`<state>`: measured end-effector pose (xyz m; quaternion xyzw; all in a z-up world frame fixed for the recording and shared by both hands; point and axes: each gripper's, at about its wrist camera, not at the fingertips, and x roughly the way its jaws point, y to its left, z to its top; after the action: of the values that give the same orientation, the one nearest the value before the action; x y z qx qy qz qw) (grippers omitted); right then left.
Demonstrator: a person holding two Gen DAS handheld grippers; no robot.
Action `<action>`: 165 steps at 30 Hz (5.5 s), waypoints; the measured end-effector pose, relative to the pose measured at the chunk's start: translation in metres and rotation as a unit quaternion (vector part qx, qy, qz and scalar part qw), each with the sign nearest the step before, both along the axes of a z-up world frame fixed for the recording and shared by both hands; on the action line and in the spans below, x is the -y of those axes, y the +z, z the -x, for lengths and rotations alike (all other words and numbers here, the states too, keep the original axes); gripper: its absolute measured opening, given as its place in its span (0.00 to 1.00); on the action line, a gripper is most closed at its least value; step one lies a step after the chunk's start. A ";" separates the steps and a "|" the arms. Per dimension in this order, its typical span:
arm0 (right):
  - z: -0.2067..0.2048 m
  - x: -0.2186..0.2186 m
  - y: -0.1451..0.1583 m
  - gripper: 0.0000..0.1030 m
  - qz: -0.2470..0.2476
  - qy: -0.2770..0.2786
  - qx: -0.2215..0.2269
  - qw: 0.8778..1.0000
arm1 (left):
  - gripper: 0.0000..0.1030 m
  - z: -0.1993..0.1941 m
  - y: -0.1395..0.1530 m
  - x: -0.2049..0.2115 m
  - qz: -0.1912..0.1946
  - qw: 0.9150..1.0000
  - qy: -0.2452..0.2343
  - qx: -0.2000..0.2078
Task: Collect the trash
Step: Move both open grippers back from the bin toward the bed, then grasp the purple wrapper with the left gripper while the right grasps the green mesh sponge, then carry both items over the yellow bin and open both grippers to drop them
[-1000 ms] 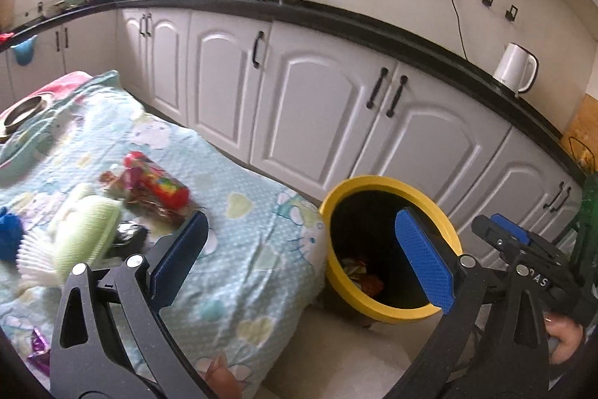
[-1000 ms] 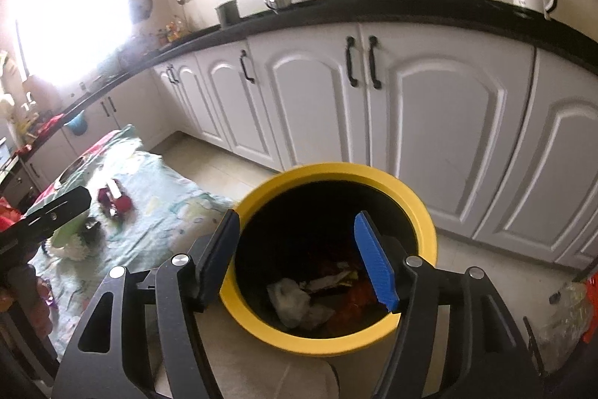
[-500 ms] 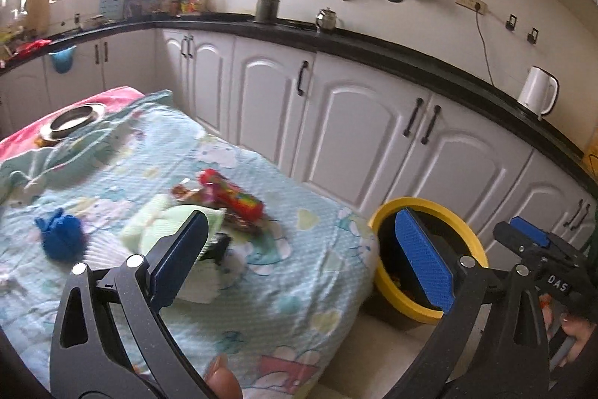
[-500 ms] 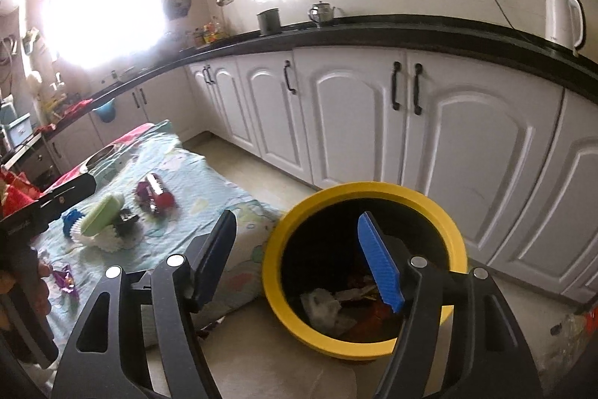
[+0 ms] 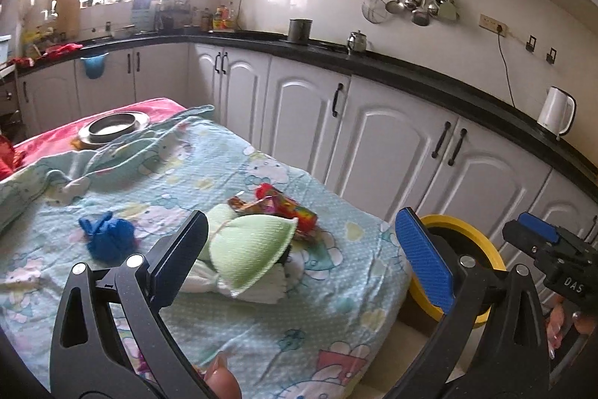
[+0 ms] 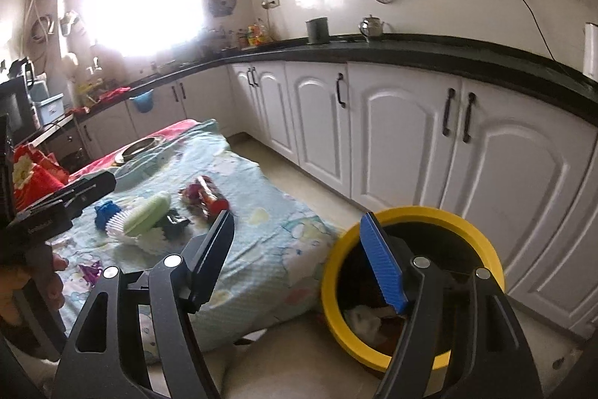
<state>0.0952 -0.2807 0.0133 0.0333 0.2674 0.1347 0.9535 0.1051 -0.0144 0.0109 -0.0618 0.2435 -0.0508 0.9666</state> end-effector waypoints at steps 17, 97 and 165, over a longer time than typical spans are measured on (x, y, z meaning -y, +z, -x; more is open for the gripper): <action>-0.019 -0.080 0.007 0.67 0.000 0.093 0.003 0.996 | 0.89 0.012 -0.016 -0.059 -0.024 0.999 0.041 -0.026; -0.077 -0.147 0.000 0.25 -0.074 0.150 -0.056 0.984 | 0.18 0.027 -0.061 -0.068 -0.009 0.993 -0.022 -0.114; -0.020 0.114 -0.002 0.25 -0.053 -0.126 -0.017 0.990 | 0.17 -0.065 -0.023 0.148 0.002 0.978 -0.202 -0.051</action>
<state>0.1151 -0.3944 0.0108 0.1191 0.2698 0.0265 0.9551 0.1699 -0.1625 -0.0118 -0.0160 0.2994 -0.2419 0.9228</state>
